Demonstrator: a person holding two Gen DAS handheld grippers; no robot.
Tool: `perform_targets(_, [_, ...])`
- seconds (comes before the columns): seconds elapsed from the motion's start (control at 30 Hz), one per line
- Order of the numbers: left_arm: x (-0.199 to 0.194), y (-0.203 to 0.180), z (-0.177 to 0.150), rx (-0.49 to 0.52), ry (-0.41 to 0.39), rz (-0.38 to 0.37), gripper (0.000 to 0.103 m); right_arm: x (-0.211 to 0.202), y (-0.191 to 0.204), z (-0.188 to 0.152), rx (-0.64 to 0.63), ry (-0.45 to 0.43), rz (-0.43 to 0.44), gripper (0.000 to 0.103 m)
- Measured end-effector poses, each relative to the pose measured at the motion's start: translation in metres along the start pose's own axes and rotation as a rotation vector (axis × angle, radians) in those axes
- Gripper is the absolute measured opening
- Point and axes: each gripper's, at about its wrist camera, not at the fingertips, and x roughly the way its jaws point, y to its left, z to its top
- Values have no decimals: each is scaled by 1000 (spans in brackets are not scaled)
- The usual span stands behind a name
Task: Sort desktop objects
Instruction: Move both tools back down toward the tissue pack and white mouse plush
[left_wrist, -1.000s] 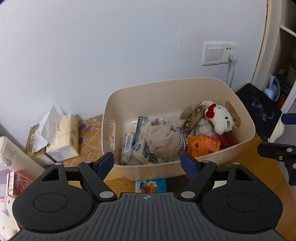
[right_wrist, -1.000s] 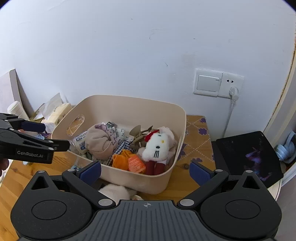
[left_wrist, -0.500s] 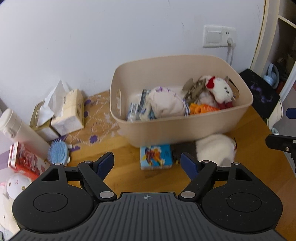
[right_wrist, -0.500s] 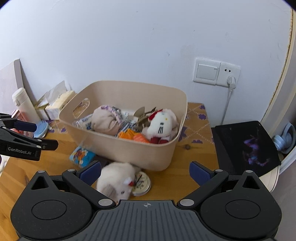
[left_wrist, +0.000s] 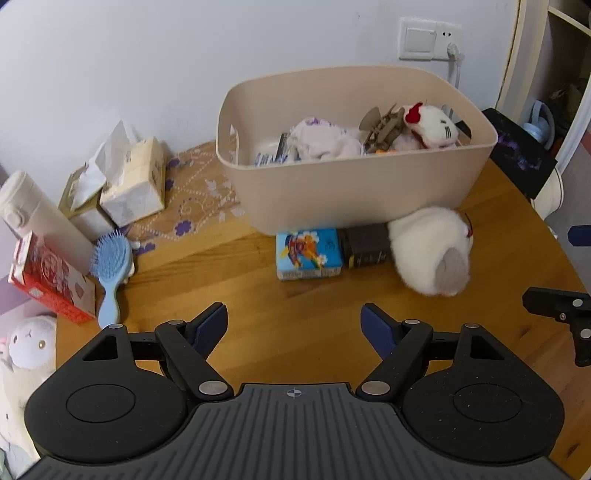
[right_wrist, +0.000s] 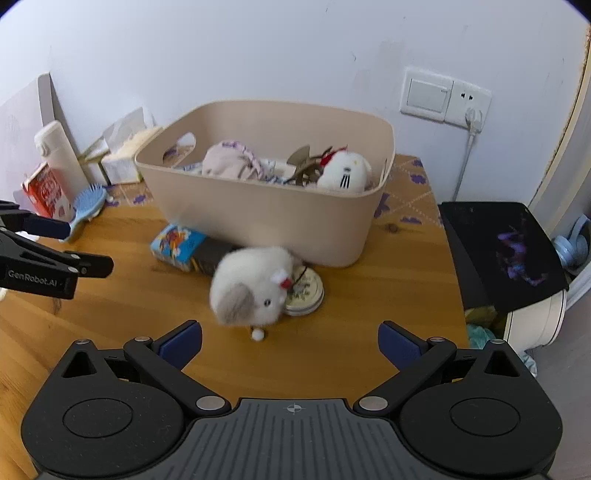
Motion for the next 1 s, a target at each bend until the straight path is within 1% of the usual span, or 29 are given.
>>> perform_targets(0.3, [16,9,-24,-46,32,-25,81,12,8,-17,-16,20,-2,103])
perform_targets(0.43, [27,12,-30,-42,35,-59,81,21,18,-24,-84,-4,-27,103])
perform_targets(0.53, [35,13,-31,-42,28,-54,81,30,26,-26,-127,-11,-17,103])
perform_targets(0.63, [42,15,-29,-36,11,-32,81,40,30,-26,-125,0,-12,103])
perform_targets(0.7, [47,16,-28,-31,4,-30,81,47,32,-25,-121,2,-10,103])
perform_targets(0.83, [63,22,-26,-49,29,-38,81,59,37,-23,-133,-1,-9,103])
perform_targets(1.0, [77,27,-21,-50,26,-43,81,74,40,-20,-121,-18,-18,103])
